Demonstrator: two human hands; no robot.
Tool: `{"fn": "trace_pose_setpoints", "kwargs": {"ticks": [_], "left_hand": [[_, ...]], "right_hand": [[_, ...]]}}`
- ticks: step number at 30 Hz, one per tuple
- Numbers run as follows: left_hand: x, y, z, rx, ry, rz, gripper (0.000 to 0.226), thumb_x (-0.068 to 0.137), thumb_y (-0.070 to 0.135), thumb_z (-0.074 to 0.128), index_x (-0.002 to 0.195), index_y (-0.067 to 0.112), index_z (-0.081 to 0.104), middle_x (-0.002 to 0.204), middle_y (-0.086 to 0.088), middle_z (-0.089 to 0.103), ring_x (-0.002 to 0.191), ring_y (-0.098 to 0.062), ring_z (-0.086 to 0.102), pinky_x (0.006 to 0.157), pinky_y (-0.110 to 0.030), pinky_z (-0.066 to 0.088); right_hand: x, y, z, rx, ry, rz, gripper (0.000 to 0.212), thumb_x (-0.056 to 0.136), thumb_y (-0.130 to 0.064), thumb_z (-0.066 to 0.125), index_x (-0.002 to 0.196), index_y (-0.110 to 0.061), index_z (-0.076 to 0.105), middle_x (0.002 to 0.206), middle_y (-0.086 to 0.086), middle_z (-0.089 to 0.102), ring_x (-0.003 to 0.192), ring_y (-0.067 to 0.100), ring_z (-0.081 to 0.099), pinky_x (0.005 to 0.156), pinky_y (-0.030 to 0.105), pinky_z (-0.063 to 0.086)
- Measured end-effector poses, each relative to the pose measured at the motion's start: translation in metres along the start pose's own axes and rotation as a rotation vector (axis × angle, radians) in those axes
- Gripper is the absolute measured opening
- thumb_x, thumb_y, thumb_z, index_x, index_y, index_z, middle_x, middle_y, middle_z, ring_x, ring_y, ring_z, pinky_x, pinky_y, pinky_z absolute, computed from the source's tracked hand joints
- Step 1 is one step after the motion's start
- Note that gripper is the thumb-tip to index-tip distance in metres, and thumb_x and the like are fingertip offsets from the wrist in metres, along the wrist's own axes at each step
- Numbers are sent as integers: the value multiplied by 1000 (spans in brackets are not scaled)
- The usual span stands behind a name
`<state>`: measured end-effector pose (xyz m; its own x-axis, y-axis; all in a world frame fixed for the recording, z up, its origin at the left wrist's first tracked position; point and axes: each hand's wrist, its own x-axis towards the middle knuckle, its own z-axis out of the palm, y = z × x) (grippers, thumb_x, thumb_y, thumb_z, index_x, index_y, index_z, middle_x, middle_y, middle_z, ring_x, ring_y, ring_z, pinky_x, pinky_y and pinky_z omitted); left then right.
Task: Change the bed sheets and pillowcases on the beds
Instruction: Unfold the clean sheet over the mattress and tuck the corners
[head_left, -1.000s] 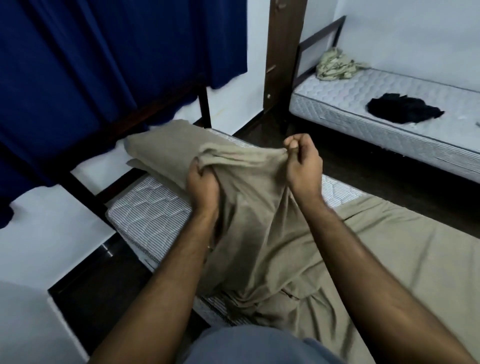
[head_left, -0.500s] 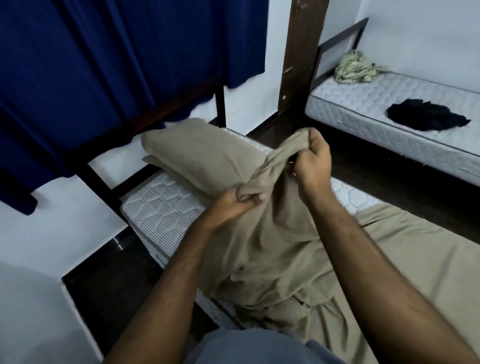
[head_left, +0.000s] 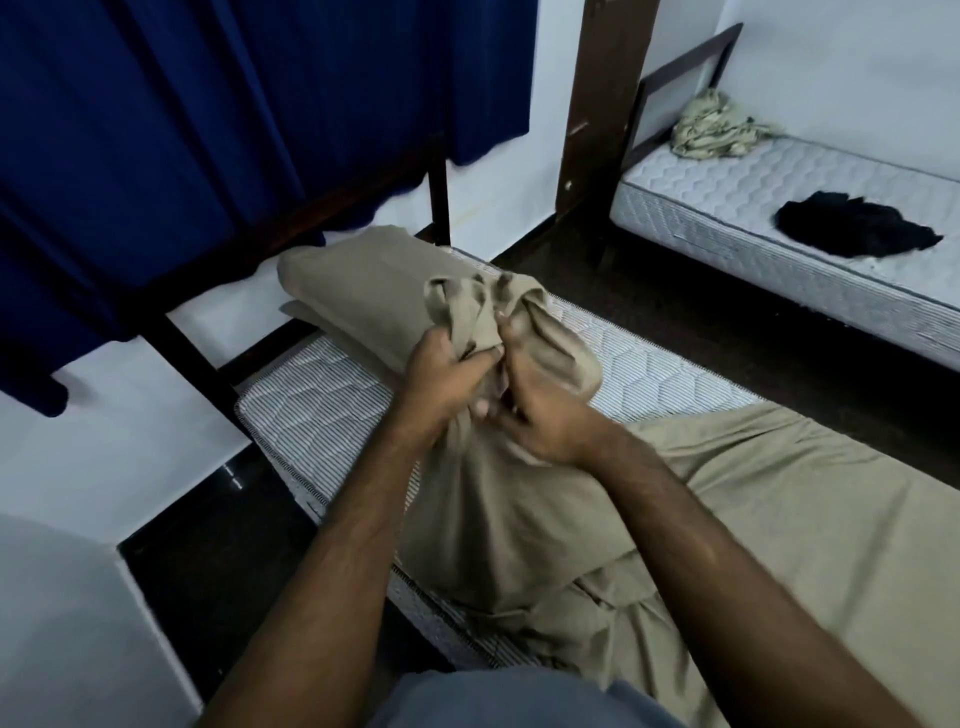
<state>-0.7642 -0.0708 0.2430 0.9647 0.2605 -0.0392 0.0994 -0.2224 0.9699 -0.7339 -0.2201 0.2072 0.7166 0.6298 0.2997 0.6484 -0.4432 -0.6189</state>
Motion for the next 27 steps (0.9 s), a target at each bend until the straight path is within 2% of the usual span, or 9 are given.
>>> {"fn": "trace_pose_setpoints", "kwargs": {"ticks": [2, 5, 7, 10, 13, 15, 20, 24, 27], "left_hand": [[-3, 12, 0, -318, -131, -89, 34, 84, 18, 71, 117, 11, 67, 101, -12, 76, 97, -26, 72, 85, -40, 56], [-6, 10, 1, -375, -208, -47, 23, 91, 9, 71, 112, 16, 66, 101, 0, 76, 96, -17, 72, 86, -33, 56], [-5, -5, 0, -237, -202, 18, 54, 79, 16, 85, 126, 20, 58, 119, 3, 73, 113, -12, 68, 99, -32, 52], [-4, -29, 1, -115, -350, -49, 81, 69, 16, 93, 138, 14, 50, 129, -1, 68, 120, -16, 65, 102, -34, 52], [-12, -41, 10, -39, -516, -125, 36, 74, 5, 87, 105, 4, 69, 99, -4, 74, 93, -17, 68, 87, -33, 54], [-8, -47, 14, -36, -514, -150, 39, 73, 5, 89, 107, 5, 70, 101, -4, 74, 96, -16, 69, 90, -34, 55], [15, -59, 14, 282, 17, -189, 55, 72, 44, 83, 114, 9, 75, 110, -13, 75, 106, -25, 70, 90, -41, 58], [13, -33, 5, 57, 397, -135, 41, 72, 43, 69, 93, 9, 76, 87, -4, 76, 87, -24, 72, 79, -47, 60], [20, 6, -3, -283, 321, -2, 18, 86, 37, 72, 90, 20, 74, 91, -1, 77, 89, -19, 73, 84, -41, 61]], "right_hand": [[-2, 1, 4, 96, -89, 82, 93, 95, -29, 62, 158, -6, -2, 158, 11, 31, 143, 11, 31, 115, 18, 26], [5, 6, -17, -18, 114, 188, 16, 97, -23, 57, 104, -10, 61, 86, 6, 71, 74, 18, 67, 70, 28, 45], [11, 5, -30, 14, 246, 253, 18, 95, -8, 52, 77, -11, 56, 61, 3, 64, 50, 12, 61, 58, 26, 41], [24, -6, -43, 344, 519, 363, 22, 97, -4, 45, 83, -11, 60, 65, 5, 66, 48, 9, 61, 52, 22, 48], [34, -12, -51, 559, 725, 353, 21, 99, -4, 42, 86, -9, 59, 72, 4, 61, 61, 11, 58, 56, 28, 51], [35, -9, -52, 510, 804, 285, 20, 99, -4, 43, 85, -11, 56, 76, -2, 58, 72, 9, 52, 68, 34, 47], [26, 0, -54, 398, 920, 153, 18, 99, 3, 44, 110, -3, 58, 109, 12, 59, 105, 20, 57, 99, 41, 46], [17, 12, -45, 92, 595, 181, 49, 96, -4, 52, 144, -5, 41, 146, 16, 34, 137, 21, 39, 116, 32, 34], [16, 16, -35, 41, 283, 218, 77, 95, -30, 62, 157, -14, 20, 148, 10, 30, 131, 23, 44, 110, 41, 43]]}}
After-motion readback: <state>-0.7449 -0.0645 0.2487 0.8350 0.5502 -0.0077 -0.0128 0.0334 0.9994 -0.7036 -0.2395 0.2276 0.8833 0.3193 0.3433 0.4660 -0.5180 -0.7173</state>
